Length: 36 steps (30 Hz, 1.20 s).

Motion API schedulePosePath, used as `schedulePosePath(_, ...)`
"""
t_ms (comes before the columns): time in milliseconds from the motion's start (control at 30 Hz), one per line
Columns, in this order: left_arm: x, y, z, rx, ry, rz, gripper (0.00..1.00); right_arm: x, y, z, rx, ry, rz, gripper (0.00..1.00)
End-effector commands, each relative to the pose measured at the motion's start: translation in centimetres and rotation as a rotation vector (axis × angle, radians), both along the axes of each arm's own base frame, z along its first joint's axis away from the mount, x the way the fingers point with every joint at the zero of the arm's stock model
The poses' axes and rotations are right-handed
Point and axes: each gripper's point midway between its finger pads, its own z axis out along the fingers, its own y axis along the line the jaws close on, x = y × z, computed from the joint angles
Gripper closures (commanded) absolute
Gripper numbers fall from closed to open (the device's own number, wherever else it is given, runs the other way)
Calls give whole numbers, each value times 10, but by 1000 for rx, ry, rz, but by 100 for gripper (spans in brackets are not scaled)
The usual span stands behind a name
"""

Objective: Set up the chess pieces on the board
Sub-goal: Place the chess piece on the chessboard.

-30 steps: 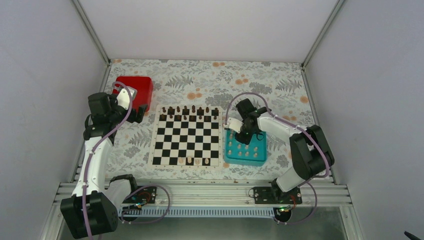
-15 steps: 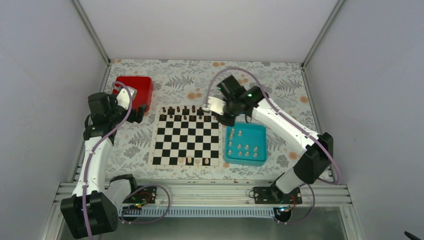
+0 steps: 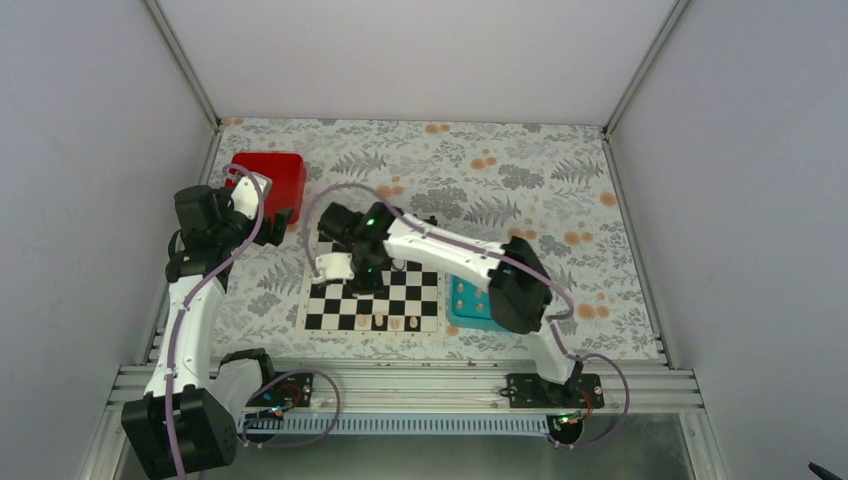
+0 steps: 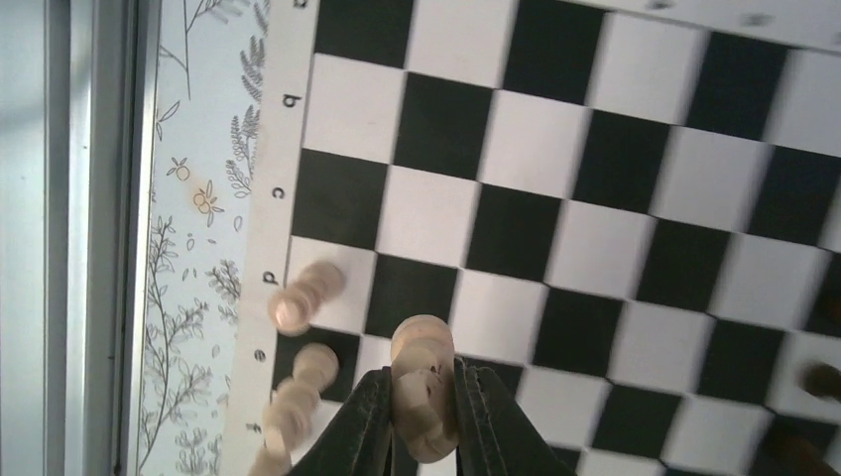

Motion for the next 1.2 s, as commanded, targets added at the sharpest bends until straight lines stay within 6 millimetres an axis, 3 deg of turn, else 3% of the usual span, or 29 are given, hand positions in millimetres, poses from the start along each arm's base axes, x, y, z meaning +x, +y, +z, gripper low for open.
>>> schedulePosePath(0,2,4,5,2,-26,16,0,-24,17,-26,-45,36,68,92)
schedulePosePath(133,2,5,4,3,-26,19,0,-35,31,-48,-73,41,99,92)
schedulePosePath(300,1,5,4,4,-29,16,0,-42,42,-60,-96,41,121,92)
schedulePosePath(500,1,4,4,1,-29,10,0,-51,41,-75,-138,40,138,91)
schedulePosePath(867,-1,7,8,0,-40,23,0,-43,63,-76,-93,-28,114,92)
schedulePosePath(1167,-1,7,7,-2,-40,21,0,-45,69,-85,-103,-24,121,91)
